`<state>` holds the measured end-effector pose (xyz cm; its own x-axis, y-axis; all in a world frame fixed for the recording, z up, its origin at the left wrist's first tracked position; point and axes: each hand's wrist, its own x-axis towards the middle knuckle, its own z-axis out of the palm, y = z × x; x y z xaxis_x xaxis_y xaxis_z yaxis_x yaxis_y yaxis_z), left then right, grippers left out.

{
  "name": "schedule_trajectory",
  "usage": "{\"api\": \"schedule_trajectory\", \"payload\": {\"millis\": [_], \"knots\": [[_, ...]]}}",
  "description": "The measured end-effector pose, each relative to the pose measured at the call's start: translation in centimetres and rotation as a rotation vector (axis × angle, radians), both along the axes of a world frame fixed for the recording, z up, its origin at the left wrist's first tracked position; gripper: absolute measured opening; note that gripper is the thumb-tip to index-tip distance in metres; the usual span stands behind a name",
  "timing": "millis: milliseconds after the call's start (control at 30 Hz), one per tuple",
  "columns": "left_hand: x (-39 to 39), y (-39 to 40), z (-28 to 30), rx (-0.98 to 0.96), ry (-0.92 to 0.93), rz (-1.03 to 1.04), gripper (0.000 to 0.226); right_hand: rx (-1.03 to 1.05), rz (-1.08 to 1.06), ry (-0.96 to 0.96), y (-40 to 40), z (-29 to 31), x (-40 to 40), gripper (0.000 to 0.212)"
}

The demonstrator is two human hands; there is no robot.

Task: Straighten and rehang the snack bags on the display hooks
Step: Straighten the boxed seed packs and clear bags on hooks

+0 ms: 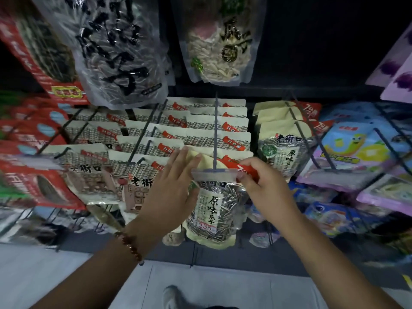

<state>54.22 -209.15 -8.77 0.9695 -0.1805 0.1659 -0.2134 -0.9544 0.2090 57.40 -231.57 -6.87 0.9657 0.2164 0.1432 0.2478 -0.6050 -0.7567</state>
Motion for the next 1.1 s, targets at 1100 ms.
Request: {"api": "schedule_trajectory", "payload": {"millis": [1100], "knots": [[-2.3,-3.9,-3.5,-0.275,0.027,-0.322,0.030,0.109,-0.200,-0.009,-5.6,-4.5,-6.9,0.017]]}}
